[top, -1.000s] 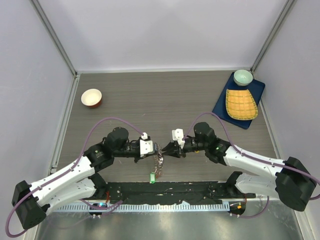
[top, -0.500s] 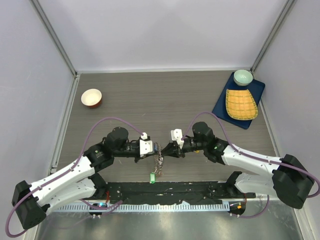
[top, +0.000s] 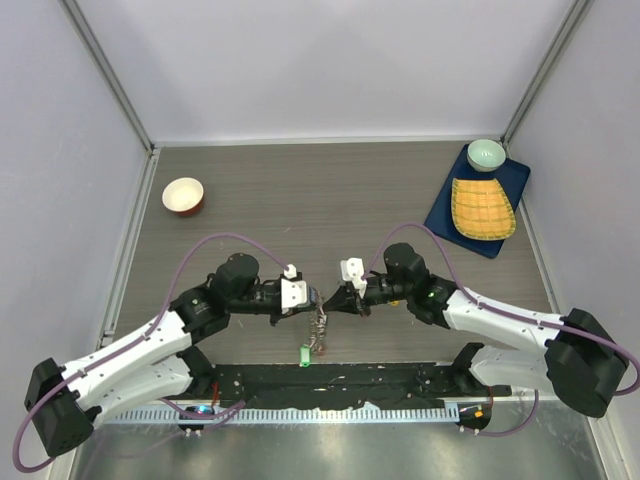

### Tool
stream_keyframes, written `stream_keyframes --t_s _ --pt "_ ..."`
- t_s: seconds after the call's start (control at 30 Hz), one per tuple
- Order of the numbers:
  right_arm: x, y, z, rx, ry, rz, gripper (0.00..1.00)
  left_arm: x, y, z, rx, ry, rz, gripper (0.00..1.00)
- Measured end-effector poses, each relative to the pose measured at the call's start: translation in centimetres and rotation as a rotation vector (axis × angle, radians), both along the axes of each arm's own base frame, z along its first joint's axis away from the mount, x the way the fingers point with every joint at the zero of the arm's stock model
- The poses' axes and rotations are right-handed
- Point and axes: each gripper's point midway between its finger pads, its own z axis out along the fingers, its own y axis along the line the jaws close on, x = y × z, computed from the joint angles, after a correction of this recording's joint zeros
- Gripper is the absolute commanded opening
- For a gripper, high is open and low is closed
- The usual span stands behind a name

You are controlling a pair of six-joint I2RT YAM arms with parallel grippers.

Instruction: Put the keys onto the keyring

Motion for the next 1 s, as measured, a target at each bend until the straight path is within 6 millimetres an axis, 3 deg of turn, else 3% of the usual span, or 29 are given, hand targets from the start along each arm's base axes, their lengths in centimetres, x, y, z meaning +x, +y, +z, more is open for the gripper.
stream_keyframes --t_s 0.47,0.7,0.83,1.0 --pt "0.3 0.0 1.8 -0.003 -0.033 -0.018 0.01 0.2 -0.3 -0.9 0.033 0.031 -0.003 0.00" --pt "0.6 0.2 1.6 -0.018 -0.047 -0.036 0.01 0.2 -0.2 -0.9 0.033 0.043 0.008 0.00" --pt "1.2 -0.4 1.1 -0.054 -0.047 -0.096 0.01 0.3 -0.1 -0.7 0.028 0.036 0.018 0.00" --pt "1.8 -1.2 1.9 -0.054 -0.072 -0.158 0.01 0.3 0.0 -0.1 0.015 0.018 0.023 0.00"
